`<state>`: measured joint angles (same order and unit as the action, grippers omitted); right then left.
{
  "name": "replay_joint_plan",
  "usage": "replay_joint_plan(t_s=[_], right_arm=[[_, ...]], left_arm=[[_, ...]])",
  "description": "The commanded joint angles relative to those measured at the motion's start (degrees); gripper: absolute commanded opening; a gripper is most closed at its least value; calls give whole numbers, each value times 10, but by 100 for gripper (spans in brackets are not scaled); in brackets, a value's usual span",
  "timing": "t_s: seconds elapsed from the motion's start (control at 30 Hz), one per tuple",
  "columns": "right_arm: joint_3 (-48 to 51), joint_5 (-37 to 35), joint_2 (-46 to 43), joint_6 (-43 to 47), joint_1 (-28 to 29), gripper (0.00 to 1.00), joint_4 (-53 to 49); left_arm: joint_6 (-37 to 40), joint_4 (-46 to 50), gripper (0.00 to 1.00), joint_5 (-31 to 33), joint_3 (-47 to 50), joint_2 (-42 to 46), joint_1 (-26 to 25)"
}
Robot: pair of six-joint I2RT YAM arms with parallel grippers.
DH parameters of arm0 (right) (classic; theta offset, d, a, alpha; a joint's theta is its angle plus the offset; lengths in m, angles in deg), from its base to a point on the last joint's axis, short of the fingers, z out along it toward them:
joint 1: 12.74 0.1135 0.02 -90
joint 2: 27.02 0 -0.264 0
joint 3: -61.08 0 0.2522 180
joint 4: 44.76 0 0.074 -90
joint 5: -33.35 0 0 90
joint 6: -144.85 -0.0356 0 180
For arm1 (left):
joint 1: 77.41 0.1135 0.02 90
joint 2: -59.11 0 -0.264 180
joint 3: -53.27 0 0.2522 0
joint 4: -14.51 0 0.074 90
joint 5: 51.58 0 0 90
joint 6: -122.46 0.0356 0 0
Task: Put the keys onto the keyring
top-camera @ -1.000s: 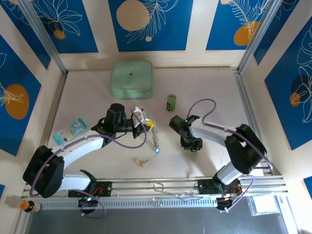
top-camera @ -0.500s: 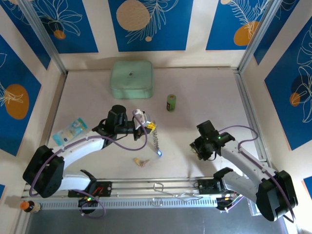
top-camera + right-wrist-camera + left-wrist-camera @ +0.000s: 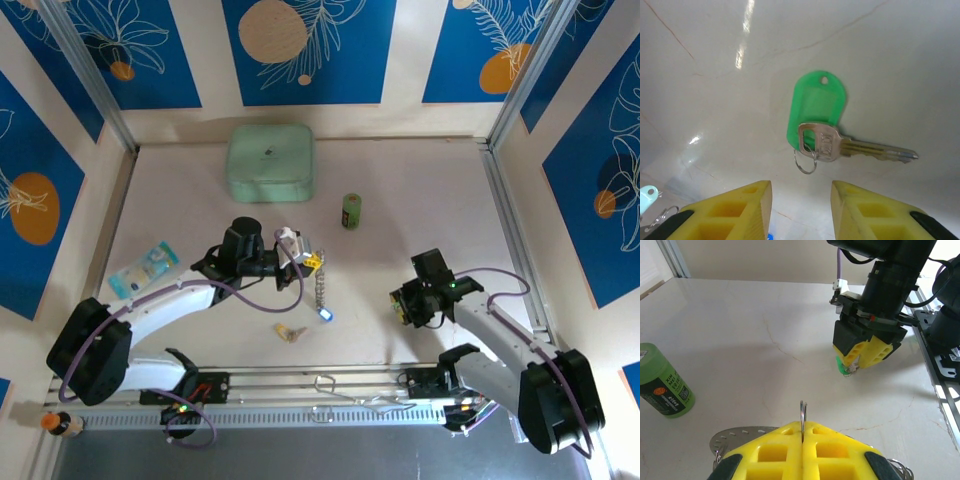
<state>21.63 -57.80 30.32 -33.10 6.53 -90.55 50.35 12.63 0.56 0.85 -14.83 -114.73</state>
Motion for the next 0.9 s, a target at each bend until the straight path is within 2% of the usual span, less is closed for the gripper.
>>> replay_joint_plan(t_s=[0.0, 0.6, 0.87], right_arm=[[6, 22, 17, 0, -8, 35, 20], [-7, 32, 67, 29, -27, 35, 37], [-11, 17, 81, 48, -27, 25, 36]], left_arm=[[15, -17, 0, -8, 4, 7, -6], [20, -11, 0, -9, 2, 6, -6], [19, -13, 0, -10, 1, 5, -6]])
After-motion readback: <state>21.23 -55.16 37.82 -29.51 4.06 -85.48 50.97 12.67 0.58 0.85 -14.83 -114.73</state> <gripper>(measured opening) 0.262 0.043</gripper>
